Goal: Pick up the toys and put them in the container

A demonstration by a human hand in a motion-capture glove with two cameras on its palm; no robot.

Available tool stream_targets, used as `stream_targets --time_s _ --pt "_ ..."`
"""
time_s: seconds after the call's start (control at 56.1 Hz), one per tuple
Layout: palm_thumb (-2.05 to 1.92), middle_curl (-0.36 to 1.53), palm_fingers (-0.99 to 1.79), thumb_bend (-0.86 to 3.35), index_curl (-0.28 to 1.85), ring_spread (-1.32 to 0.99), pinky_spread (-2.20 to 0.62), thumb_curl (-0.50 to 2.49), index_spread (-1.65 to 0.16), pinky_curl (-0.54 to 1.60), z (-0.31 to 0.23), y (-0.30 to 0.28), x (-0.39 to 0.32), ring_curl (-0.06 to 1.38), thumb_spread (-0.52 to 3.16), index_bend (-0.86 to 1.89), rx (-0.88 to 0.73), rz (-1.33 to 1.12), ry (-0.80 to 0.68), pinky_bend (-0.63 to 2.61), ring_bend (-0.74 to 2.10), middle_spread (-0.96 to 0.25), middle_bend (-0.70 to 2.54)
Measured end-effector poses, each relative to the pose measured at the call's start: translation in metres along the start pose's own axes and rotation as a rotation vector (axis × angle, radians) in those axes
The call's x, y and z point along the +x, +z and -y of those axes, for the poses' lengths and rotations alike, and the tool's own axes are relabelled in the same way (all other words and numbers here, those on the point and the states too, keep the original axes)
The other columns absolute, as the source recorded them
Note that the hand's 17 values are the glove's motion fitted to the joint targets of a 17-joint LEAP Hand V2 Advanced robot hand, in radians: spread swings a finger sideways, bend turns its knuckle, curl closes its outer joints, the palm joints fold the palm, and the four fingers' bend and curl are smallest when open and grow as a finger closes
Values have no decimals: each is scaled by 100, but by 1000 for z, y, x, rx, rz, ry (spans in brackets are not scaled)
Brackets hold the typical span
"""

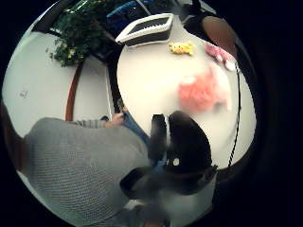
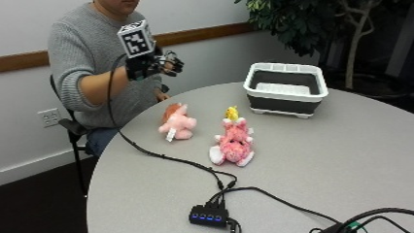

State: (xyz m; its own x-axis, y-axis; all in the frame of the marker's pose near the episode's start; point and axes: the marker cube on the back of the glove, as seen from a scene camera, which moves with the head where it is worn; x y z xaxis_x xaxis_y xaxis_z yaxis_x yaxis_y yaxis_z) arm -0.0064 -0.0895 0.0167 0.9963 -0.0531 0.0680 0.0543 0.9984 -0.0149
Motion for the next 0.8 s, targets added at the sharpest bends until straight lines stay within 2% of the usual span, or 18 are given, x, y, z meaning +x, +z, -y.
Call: stream_targets --time_s 0.036,0.107,0.16,0.321,0.41,0.481,0.517,0.57,0.677,0.802 --pt "0 17 34 2 26 -32 -1 21 -36 27 26 1 9 17 147 18 9 -15 -45 61 45 -25 18" --pt "1 19 36 2 26 -33 -1 22 -36 27 92 4 8 19 149 17 12 148 58 61 50 -26 19" --pt "1 20 36 2 27 -34 -2 23 -36 28 132 12 9 20 149 16 -4 186 79 62 54 -27 19" --pt "5 24 34 3 26 -36 -3 26 -36 30 208 42 12 23 151 14 -96 73 97 65 62 -28 22" --pt "6 26 32 3 26 -37 -4 27 -36 31 225 59 18 24 151 14 -128 6 123 67 64 -29 23" --pt "7 28 31 3 26 -37 -4 28 -36 32 230 80 38 25 152 16 -147 -156 154 68 66 -29 25" --pt "8 29 34 3 26 -38 -5 28 -36 31 232 92 48 25 152 17 -151 -205 203 67 67 -30 26" --pt "9 31 38 3 27 -38 -5 29 -37 31 236 111 52 25 152 17 -164 -141 296 65 69 -30 30" --pt "13 34 41 4 28 -39 -7 31 -37 30 233 156 56 27 151 17 -314 -124 349 63 72 -32 37" --pt "17 36 31 4 26 -39 -7 32 -37 33 223 204 58 29 147 11 -503 -324 337 70 76 -31 37"
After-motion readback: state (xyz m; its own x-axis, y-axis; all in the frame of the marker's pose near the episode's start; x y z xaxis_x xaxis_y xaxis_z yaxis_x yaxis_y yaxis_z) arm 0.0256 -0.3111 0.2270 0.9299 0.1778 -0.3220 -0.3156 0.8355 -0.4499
